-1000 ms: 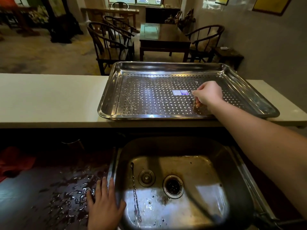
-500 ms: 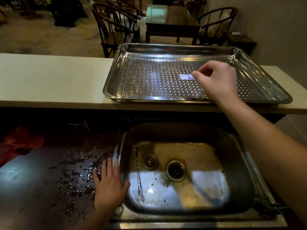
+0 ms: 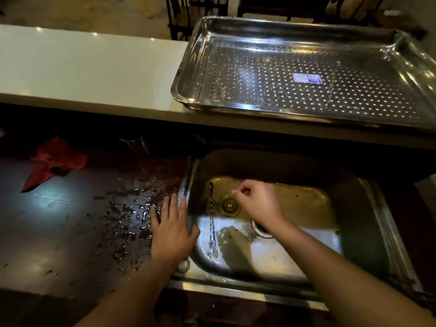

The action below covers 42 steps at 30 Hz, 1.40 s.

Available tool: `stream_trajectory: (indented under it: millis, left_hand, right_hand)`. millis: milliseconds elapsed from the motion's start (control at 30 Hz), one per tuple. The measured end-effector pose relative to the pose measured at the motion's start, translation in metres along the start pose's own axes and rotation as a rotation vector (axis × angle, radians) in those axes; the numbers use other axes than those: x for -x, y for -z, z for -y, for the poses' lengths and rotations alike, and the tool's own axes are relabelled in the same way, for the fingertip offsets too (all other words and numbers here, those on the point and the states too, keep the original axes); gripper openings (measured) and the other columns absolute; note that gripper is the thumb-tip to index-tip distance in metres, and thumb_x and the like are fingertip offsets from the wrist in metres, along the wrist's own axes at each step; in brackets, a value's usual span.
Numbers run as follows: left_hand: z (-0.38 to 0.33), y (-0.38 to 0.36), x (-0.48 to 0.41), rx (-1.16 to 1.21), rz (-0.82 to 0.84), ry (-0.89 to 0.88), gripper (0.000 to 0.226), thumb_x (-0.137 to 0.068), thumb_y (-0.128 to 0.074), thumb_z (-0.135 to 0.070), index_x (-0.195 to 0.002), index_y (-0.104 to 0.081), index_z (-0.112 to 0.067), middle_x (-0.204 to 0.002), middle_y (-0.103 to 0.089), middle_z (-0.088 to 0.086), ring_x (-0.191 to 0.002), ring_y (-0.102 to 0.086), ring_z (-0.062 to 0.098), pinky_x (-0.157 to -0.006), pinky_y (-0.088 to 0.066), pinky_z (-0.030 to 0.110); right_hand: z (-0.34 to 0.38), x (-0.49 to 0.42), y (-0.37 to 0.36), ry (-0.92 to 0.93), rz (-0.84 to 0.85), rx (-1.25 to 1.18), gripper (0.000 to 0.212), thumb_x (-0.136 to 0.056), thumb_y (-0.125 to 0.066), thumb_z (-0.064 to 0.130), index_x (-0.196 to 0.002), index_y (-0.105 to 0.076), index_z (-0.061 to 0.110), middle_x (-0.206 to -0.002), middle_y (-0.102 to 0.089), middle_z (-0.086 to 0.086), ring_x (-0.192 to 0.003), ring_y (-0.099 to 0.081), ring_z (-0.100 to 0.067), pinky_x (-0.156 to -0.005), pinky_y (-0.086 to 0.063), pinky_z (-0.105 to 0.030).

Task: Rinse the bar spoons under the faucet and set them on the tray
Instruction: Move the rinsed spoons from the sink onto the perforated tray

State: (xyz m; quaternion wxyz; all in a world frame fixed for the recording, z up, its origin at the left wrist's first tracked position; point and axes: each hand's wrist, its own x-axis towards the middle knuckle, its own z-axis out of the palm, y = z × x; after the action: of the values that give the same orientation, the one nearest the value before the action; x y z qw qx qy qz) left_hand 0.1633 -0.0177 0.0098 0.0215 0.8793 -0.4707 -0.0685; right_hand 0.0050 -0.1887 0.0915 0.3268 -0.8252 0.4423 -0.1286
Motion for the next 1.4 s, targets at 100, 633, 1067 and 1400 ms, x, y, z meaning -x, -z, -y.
stream_trajectory:
  millis: [100, 633, 1067, 1400]
  left_hand:
    - [0.000, 0.001, -0.001, 0.034, -0.010, -0.002, 0.081, -0.087, -0.028, -0.061, -0.153, 0.000, -0.024, -0.162, -0.002, 0.007, -0.148, 0.005, 0.024, -0.117, 0.002, 0.057]
    - [0.004, -0.006, -0.004, 0.030, -0.017, -0.004, 0.079, -0.087, -0.029, -0.058, -0.153, -0.006, -0.021, -0.162, -0.009, 0.007, -0.149, -0.003, 0.025, -0.116, -0.004, 0.059]
    - [0.002, -0.004, -0.005, 0.007, 0.016, 0.011, 0.083, -0.085, -0.033, -0.058, -0.153, -0.006, -0.020, -0.162, -0.011, 0.008, -0.148, -0.006, 0.026, -0.116, -0.006, 0.059]
    - [0.002, -0.003, -0.004, 0.002, 0.015, 0.002, 0.085, -0.085, -0.036, -0.058, -0.153, -0.003, -0.020, -0.162, -0.009, 0.008, -0.148, -0.005, 0.027, -0.116, -0.003, 0.059]
  right_hand:
    - [-0.021, -0.007, -0.043, -0.114, 0.154, 0.028, 0.015, -0.089, -0.068, 0.030, -0.084, -0.073, 0.017, -0.072, -0.071, 0.001, -0.063, -0.064, -0.015, -0.059, -0.052, -0.033]
    - [-0.068, -0.040, -0.189, -0.457, 0.366, 0.218, 0.015, -0.088, -0.063, 0.018, -0.093, -0.074, 0.009, -0.098, -0.074, -0.014, -0.094, -0.069, -0.033, -0.069, -0.048, -0.029]
    - [-0.065, -0.044, -0.186, -0.537, 0.338, 0.195, 0.023, -0.079, -0.069, 0.036, -0.068, -0.061, 0.018, -0.079, -0.066, -0.006, -0.083, -0.068, -0.027, -0.062, -0.049, -0.028]
    - [-0.063, -0.033, -0.145, -0.517, 0.273, -0.013, 0.019, -0.087, -0.070, 0.027, -0.078, -0.071, 0.010, -0.067, -0.065, -0.003, -0.067, -0.064, -0.018, -0.051, -0.040, -0.023]
